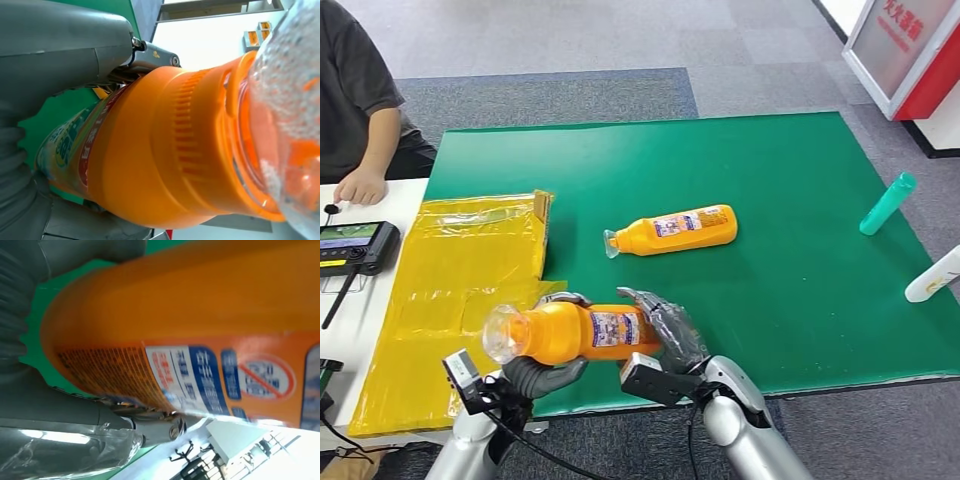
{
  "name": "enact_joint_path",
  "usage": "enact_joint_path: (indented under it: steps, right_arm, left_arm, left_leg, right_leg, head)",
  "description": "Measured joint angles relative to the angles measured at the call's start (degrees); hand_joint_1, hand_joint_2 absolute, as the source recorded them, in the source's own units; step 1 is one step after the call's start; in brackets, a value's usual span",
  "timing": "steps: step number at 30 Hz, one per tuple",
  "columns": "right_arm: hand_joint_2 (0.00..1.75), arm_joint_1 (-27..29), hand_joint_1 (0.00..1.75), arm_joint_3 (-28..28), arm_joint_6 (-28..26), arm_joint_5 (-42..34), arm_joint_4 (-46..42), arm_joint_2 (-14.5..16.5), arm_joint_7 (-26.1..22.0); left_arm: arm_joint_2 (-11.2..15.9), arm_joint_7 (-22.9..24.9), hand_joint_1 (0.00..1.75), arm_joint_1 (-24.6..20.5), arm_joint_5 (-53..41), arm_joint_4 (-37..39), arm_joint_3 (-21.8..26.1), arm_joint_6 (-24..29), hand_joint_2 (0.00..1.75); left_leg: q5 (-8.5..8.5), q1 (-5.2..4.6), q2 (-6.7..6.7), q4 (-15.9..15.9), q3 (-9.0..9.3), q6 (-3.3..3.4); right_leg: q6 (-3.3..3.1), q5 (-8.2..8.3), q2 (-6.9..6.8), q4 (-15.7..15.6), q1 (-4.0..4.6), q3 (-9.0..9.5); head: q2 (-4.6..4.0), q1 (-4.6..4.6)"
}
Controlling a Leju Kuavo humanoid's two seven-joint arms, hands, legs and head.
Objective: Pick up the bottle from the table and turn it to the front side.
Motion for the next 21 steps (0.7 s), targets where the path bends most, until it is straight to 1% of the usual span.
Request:
enact_joint_path:
  steps: [2,6,10,12,15,17,19,21]
  right_arm:
    - [1.75,0.0,0.0,0.0,-0.5,0.1,0.0,0.0,0.1]
    - [1.75,0.3,0.0,-0.2,-1.6,0.2,-0.1,0.0,0.3]
    - [1.75,0.5,0.0,-0.6,-1.7,0.2,-0.3,0.0,0.4]
    - [1.75,0.7,0.0,-0.9,-1.9,0.2,-0.4,0.0,0.5]
    - [1.75,1.3,0.0,-1.6,-2.4,0.2,-1.2,0.0,0.8]
    - [1.75,1.8,0.0,-2.3,-2.5,0.3,-2.1,0.0,0.9]
    - [1.75,2.6,0.0,-3.0,-2.6,0.6,-3.2,0.0,1.2]
    - [1.75,3.3,0.0,-3.6,-2.8,1.0,-4.1,0.0,1.6]
  left_arm:
    - [0.0,0.0,1.75,0.4,-0.2,-0.5,0.1,0.7,1.75]
    - [0.0,0.0,1.75,1.2,-4.0,-2.4,0.1,5.7,1.75]
    - [0.1,0.0,1.75,1.7,-4.8,-3.8,0.1,6.9,1.75]
    - [0.1,0.0,1.75,2.0,-6.3,-4.4,0.2,8.6,1.75]
    - [0.1,0.4,1.75,2.4,-10.5,-6.2,0.2,14.6,1.75]
    - [0.3,1.7,1.75,2.5,-15.3,-7.9,0.2,20.9,1.75]
    - [0.7,4.5,1.75,2.4,-21.4,-9.8,0.2,27.7,1.75]
    - [1.1,8.2,1.75,2.1,-27.2,-11.6,0.0,32.9,1.75]
  left_leg:
    - [0.0,0.0,0.0,0.0,0.0,0.0]
    - [0.0,0.0,0.0,0.0,0.0,0.0]
    - [0.0,0.0,0.0,0.0,0.0,0.0]
    - [0.0,0.0,0.0,0.0,0.0,0.0]
    - [0.0,0.0,0.0,0.0,0.0,0.0]
    - [0.0,0.0,0.0,0.0,0.0,0.0]
    - [0.0,0.0,0.0,0.0,0.0,0.0]
    - [0.0,0.01,0.0,0.0,0.0,0.0]
  right_leg:
    - [0.0,0.0,0.0,0.0,0.0,0.0]
    - [0.0,0.0,0.0,0.0,0.0,-0.01]
    - [0.0,0.0,0.0,0.0,0.0,-0.01]
    - [0.0,0.0,0.0,0.0,0.0,-0.02]
    - [0.0,0.0,0.0,0.0,0.0,-0.02]
    - [0.0,0.0,0.0,0.0,0.0,-0.03]
    - [0.0,0.0,0.0,0.0,0.0,-0.04]
    - [-0.01,0.0,0.0,0.0,0.0,-0.04]
  head:
    - [0.0,-0.01]
    - [0.0,-0.01]
    - [0.0,-0.01]
    - [0.0,-0.01]
    - [0.0,-0.01]
    - [0.0,-0.02]
    - [0.0,-0.02]
    - [0.0,-0.01]
